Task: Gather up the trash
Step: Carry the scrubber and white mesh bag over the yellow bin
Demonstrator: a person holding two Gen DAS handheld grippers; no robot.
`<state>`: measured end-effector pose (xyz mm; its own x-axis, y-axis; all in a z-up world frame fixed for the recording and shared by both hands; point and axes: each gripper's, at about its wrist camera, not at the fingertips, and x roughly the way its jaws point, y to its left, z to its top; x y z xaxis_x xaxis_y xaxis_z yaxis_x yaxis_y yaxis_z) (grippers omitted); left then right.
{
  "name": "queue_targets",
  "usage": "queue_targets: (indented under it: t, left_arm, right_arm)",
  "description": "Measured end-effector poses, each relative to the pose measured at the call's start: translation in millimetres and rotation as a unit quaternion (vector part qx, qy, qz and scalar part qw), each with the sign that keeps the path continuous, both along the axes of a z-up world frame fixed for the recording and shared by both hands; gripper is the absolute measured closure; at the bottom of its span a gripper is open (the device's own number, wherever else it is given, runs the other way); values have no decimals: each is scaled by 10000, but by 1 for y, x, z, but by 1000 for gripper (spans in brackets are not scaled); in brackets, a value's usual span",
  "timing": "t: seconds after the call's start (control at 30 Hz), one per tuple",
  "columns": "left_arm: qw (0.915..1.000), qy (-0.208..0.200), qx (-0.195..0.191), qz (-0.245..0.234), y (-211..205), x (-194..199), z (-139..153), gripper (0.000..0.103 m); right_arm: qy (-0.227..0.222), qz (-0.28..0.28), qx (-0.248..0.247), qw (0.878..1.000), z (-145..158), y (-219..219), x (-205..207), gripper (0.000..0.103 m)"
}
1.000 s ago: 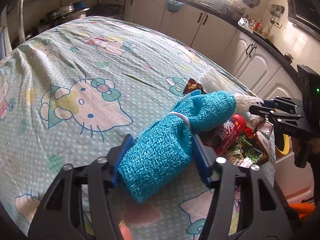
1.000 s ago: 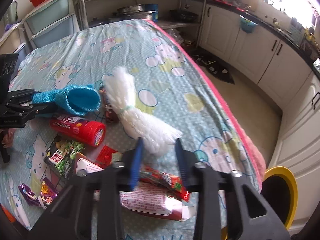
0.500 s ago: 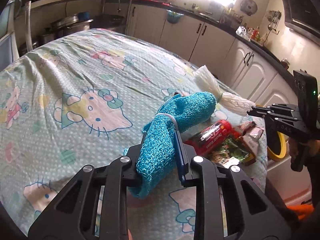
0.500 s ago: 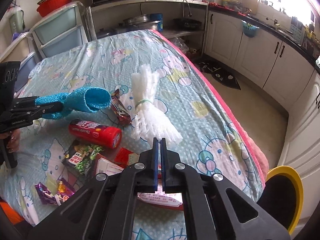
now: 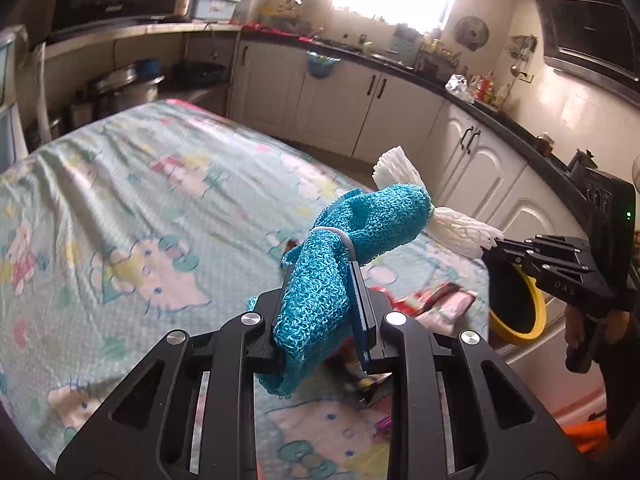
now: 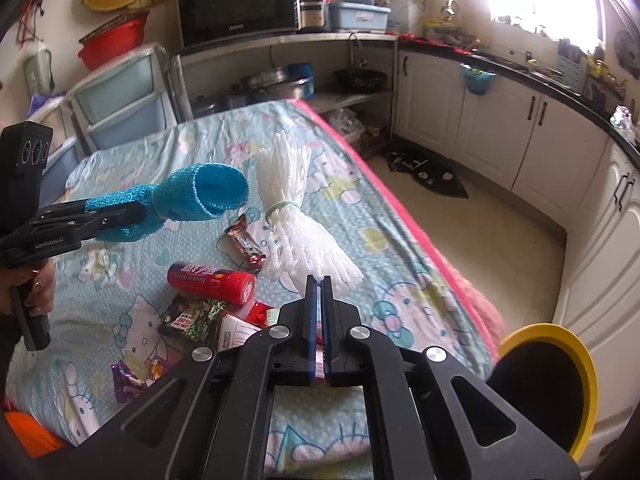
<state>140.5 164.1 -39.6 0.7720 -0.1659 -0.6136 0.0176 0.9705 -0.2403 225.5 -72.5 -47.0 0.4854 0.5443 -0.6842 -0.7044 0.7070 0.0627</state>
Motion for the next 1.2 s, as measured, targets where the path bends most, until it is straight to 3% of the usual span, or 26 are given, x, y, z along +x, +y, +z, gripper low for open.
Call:
queue_targets:
  t: [0.5, 1.2]
  left_arm:
    - [9973, -418, 163, -577, -61, 23, 33, 85]
    - [9863, -833, 261, -1398, -145, 46, 68, 85]
  right_arm:
    - [-412, -646, 282, 9967, 37, -70, -16, 101]
    - [-711, -1563, 555, 9836, 64, -145, -32, 101]
